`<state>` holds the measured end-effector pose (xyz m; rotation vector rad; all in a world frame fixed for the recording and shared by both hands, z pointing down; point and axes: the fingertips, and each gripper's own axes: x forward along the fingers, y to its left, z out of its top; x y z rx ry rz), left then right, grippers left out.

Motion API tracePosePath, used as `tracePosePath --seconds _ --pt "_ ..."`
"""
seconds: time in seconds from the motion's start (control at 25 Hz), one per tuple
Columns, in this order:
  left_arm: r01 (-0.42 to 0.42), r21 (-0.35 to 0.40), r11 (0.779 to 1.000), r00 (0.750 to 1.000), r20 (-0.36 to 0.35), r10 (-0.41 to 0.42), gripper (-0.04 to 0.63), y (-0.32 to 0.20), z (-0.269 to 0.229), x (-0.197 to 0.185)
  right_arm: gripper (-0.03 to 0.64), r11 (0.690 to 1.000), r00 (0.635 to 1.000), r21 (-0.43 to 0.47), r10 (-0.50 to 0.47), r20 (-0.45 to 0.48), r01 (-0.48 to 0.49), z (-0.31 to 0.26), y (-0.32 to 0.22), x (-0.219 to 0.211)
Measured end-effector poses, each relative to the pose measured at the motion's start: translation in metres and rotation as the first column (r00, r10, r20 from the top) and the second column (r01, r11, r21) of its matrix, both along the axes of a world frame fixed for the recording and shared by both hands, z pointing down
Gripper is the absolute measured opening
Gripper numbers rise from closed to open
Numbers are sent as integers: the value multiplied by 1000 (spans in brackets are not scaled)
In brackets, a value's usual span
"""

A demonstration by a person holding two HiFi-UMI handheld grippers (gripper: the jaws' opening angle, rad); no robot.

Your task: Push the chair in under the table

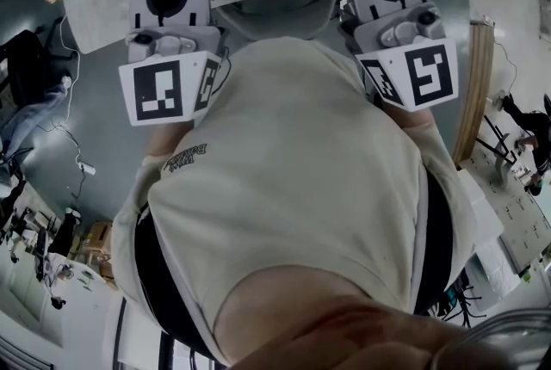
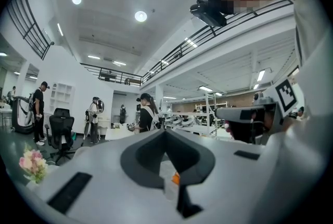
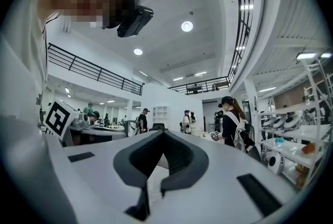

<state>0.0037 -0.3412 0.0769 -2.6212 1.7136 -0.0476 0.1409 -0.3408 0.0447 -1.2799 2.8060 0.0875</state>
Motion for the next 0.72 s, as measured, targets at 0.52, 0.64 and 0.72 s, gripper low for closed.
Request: tracePosePath --seconds 0.52,0.64,0.72 --pt "-23 14 1000 1000 -20 23 8 5 -1 2 8 1000 1000 -18 24 -8 -24 10 -3 4" --pt "-18 17 1000 999 -27 19 8 7 -2 1 8 998 999 -46 33 7 -33 16 -4 8" --pt "-18 15 1000 999 -29 18 8 7 -2 1 8 997 999 -63 36 16 -35 19 -5 9"
